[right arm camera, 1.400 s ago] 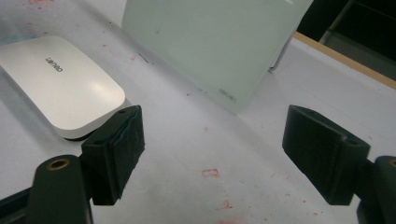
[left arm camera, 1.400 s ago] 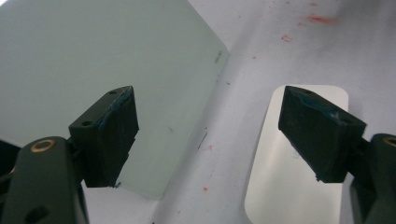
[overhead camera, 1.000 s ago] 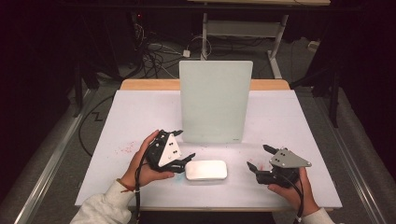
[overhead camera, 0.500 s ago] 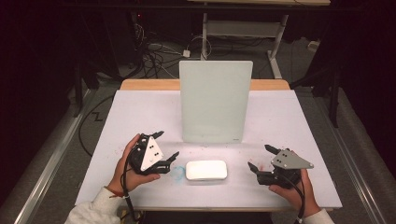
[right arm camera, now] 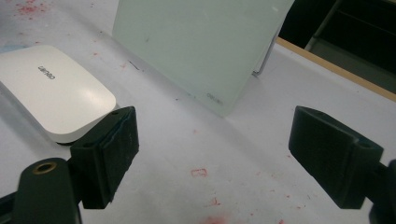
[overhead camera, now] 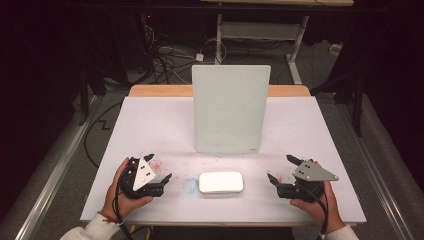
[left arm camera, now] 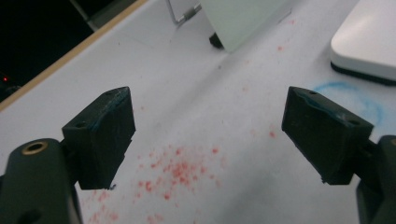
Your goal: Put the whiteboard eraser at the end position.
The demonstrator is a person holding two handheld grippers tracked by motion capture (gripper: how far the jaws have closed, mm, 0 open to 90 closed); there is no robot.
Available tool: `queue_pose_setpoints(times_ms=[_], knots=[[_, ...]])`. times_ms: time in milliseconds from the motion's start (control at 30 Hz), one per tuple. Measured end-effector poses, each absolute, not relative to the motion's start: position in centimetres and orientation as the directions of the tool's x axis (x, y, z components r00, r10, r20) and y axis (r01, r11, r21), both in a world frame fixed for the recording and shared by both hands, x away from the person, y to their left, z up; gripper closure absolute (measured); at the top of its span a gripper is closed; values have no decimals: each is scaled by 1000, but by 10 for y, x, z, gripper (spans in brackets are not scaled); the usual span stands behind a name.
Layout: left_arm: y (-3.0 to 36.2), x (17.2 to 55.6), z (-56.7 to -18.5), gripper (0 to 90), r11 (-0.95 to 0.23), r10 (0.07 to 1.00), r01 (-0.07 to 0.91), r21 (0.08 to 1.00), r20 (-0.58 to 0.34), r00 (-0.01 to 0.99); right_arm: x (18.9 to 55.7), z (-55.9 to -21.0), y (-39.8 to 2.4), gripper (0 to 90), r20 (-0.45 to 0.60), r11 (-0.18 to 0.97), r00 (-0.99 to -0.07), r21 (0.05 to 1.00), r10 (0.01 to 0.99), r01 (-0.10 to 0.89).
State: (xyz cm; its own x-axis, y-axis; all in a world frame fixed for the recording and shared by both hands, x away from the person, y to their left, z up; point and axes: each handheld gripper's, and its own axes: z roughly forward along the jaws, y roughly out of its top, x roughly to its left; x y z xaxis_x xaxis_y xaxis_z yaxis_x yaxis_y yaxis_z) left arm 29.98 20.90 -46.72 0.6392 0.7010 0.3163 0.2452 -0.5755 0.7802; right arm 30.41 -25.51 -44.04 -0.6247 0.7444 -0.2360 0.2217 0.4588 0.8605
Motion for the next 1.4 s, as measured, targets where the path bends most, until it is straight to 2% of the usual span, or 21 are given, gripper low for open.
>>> queue_pose_setpoints(times_ms=[333, 1400], knots=[[207, 295, -472, 159, -598, 687, 240, 764, 335, 645, 304, -442, -254, 168, -257, 474, -611, 852, 749, 223], [209, 301, -471, 160, -571, 702, 269, 775, 292, 649, 305, -443, -258, 172, -260, 467, -587, 854, 767, 231]])
